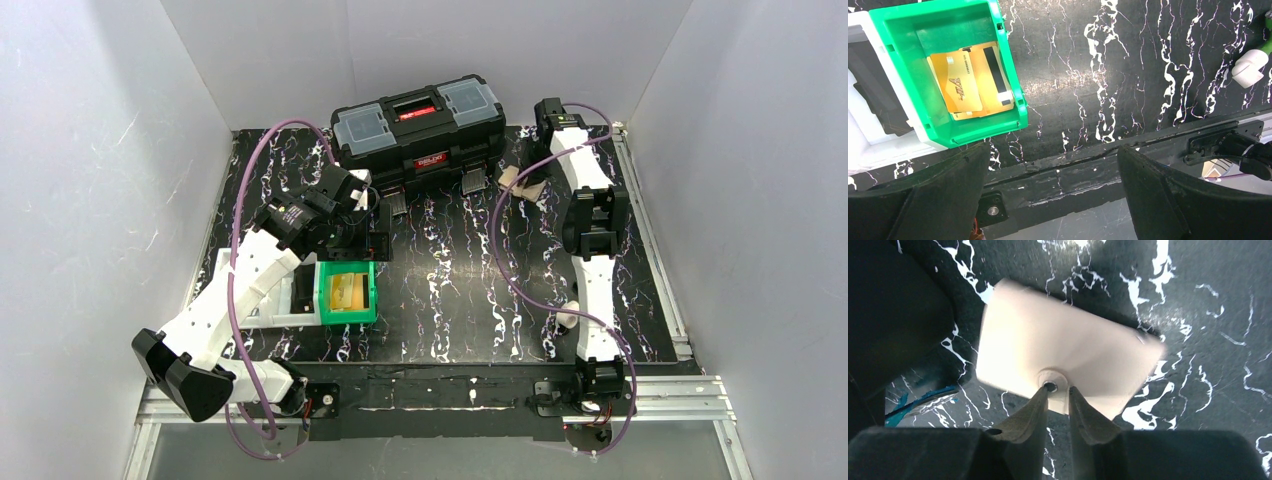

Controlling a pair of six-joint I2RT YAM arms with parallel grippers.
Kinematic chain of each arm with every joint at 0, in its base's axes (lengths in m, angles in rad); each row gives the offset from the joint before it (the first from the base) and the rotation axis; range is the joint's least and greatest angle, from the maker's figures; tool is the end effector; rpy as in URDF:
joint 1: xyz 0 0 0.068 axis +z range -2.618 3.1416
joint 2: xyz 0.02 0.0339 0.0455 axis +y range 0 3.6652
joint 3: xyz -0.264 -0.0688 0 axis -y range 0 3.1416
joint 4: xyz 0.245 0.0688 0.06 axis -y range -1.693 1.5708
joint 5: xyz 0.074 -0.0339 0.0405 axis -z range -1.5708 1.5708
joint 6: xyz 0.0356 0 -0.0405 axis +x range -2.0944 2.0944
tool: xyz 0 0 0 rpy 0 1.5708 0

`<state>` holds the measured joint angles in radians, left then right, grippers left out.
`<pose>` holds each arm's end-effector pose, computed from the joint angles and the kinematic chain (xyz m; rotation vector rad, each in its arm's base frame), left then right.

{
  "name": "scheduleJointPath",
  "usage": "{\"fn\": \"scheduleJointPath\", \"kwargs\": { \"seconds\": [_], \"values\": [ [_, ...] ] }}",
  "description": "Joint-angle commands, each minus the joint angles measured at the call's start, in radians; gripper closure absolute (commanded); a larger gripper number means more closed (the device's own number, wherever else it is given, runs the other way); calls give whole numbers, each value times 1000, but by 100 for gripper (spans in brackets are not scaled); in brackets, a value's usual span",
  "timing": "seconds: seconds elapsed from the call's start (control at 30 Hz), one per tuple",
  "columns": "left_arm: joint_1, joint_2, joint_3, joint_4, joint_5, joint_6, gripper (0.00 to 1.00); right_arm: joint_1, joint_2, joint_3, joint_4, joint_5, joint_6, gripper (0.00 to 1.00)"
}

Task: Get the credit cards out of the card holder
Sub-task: Move the card holder to the center of the board.

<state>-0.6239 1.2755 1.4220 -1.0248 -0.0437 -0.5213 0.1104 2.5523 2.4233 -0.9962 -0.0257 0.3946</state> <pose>0.2012 -0.1429 0.3769 0.1086 2.4987 -0.4429 0.5340 0.0601 0.1893 0.3760 2.6841 0.1871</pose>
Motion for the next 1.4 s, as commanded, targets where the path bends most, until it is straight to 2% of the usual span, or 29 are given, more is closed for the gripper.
{"fn": "scheduleJointPath", "kwargs": {
  "seconds": [0.0,0.23,0.4,0.57,0.7,0.8,0.9,1.0,1.17,1.37],
  "values": [
    [4,-27,9,-5,4,-8,2,30,-3,-47,-127,35,-17,76],
    [4,-41,-10,1,8,-15,2,72,-80,-187,-107,35,-3,98],
    [4,-49,-30,13,10,-25,2,103,-189,-369,-40,-40,14,99],
    [4,-49,-60,32,13,-45,2,149,-373,-634,103,-148,20,99],
    [4,-45,-89,52,21,-61,2,213,-513,-823,176,-137,38,99],
    [4,-42,-105,66,23,-67,2,207,-655,-965,269,-118,85,99],
    [4,-37,-99,65,17,-67,2,161,-717,-952,313,-85,122,85],
    [4,-37,-86,58,8,-61,2,105,-707,-871,349,-92,161,75],
    [4,-45,-76,41,-18,-59,2,42,-551,-646,371,-140,239,73],
    [6,-42,-52,24,-30,-57,2,-41,-350,-448,433,-205,365,79]
  ]
}}
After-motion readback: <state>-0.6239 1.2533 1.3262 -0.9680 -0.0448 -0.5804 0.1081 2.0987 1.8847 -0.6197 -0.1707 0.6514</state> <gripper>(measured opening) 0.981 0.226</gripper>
